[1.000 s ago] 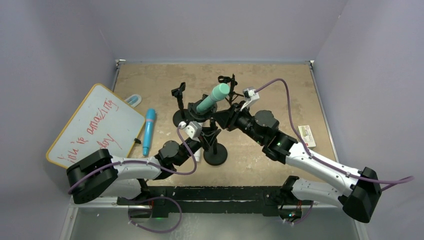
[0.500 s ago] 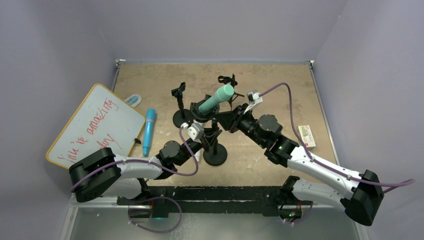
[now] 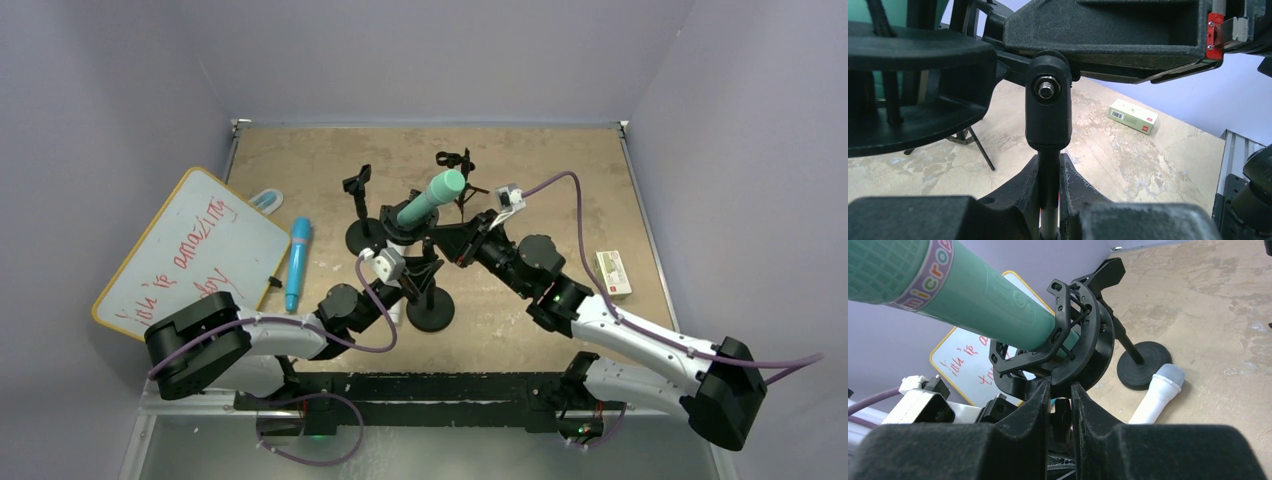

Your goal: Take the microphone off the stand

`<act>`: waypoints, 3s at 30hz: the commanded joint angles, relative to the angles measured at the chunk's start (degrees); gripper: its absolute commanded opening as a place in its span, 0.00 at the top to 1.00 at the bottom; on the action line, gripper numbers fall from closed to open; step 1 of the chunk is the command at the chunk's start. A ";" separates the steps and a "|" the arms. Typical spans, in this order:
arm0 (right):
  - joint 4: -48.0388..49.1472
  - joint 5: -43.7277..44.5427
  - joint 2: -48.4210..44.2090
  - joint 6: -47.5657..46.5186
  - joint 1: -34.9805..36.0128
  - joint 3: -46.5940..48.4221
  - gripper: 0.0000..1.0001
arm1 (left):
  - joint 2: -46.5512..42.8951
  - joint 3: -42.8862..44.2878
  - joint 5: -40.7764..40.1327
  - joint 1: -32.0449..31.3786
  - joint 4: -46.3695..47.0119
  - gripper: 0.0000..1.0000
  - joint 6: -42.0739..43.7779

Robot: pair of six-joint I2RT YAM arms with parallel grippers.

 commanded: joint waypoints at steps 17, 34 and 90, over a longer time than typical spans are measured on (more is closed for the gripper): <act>-8.23 -0.89 0.65 1.78 -0.26 -8.98 0.80 | 2.06 -0.16 2.20 -0.24 -7.29 1.00 -2.09; -8.38 -1.47 4.02 1.87 -0.23 -8.43 0.84 | 1.98 1.17 1.87 -0.24 -9.45 1.00 -1.44; -4.40 -0.48 6.37 4.95 -0.19 -13.33 0.86 | -1.93 -7.53 -0.86 -0.37 1.78 1.00 -1.81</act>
